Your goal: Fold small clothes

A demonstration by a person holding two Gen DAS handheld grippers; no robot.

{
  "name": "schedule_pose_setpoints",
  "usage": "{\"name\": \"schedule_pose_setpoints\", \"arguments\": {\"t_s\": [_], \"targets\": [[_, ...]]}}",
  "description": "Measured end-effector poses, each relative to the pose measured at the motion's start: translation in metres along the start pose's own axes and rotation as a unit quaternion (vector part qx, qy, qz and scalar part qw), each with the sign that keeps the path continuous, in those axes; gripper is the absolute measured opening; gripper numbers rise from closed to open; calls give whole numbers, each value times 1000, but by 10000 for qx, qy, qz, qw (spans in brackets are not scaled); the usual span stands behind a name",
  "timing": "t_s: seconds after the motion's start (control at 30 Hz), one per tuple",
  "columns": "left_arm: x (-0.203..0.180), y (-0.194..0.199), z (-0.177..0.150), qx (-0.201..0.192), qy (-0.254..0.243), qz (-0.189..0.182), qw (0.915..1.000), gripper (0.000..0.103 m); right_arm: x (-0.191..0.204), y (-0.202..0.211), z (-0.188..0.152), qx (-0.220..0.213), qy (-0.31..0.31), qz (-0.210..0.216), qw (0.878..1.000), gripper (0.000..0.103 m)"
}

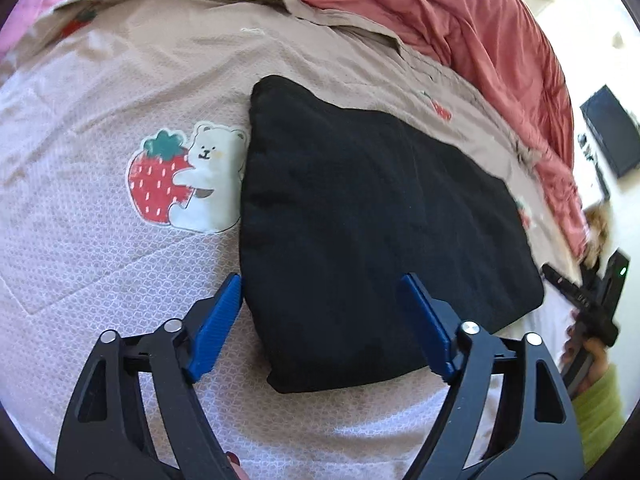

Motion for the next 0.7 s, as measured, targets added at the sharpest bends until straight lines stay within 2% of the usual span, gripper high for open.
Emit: {"name": "schedule_pose_setpoints", "arguments": {"t_s": [0.17, 0.5, 0.7], "targets": [[-2, -3, -2, 39, -177, 161, 9997, 75, 5, -9, 3, 73, -98, 127, 9998, 68], [1, -9, -6, 179, -120, 161, 9996, 75, 15, -20, 3, 220, -185, 322, 9991, 67], [-1, -10, -8, 191, -131, 159, 9996, 74, 10, -20, -2, 261, -183, 355, 9989, 39]]}}
Point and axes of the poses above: each gripper's, at about its wrist camera, not at the fingertips, and y roughly against the way its jaws point, x to its left, z to its top, the point moved 10 cm from there along -y, roughly the way its jaws point, and after that the axes turned 6 degrees about -z, right-handed, at the moved point
